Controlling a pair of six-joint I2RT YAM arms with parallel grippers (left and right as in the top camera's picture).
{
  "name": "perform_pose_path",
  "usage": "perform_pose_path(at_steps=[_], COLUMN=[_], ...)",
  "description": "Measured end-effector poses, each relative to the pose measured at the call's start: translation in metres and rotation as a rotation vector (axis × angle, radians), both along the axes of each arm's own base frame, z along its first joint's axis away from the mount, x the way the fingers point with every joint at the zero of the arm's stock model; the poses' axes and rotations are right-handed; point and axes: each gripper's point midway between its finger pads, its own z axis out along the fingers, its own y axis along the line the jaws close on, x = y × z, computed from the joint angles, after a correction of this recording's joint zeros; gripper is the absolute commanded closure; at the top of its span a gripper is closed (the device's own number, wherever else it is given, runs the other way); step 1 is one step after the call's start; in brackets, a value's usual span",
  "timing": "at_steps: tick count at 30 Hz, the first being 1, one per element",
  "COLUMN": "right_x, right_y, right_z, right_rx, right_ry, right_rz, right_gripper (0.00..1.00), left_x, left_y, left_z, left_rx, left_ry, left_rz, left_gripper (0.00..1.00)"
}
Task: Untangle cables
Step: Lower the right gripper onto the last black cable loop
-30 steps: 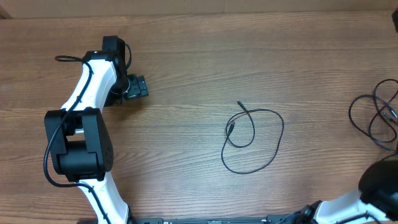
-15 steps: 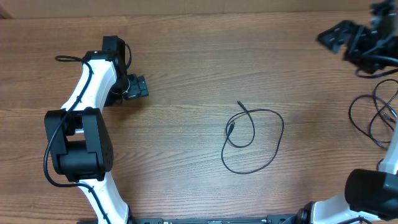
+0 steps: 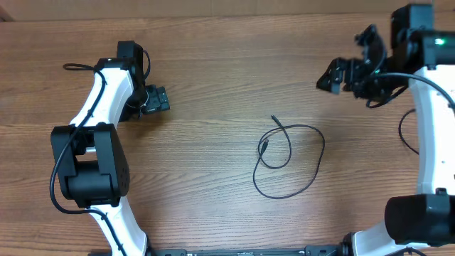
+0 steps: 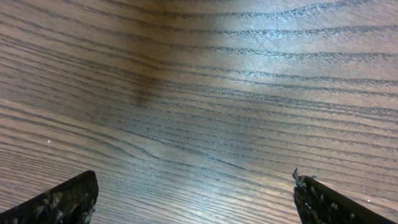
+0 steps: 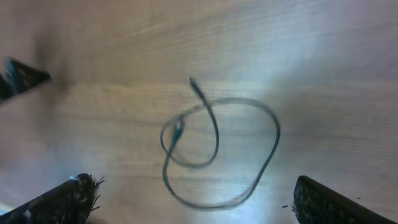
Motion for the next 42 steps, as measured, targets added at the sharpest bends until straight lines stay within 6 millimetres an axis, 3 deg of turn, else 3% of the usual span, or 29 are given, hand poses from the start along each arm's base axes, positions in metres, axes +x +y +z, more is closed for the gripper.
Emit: perform_pose_path(at_steps=[11,25,31,42], right_x=[-0.045,-0.102,-0.128,-0.118], right_y=[0.02,0.019,0.019,0.019], right_z=[-0.091,-0.178,-0.194,-0.199], right_rx=[-0.003,-0.003,-0.011,-0.006], right_ry=[0.256,0.477,0.562,0.522], right_rz=[0.023,-0.121,-0.156,-0.181], right_gripper=[0.0,0.0,0.0,0.0], left_x=[0.0,0.0,0.0,0.0], left_y=[0.0,0.0,0.0,0.0], left_z=[0.0,0.0,0.0,0.0], left_rx=[0.0,0.0,0.0,0.0], left_ry=[0.0,0.0,0.0,0.0], left_rz=[0.0,0.0,0.0,0.0], left_gripper=[0.0,0.01,0.0,0.0])
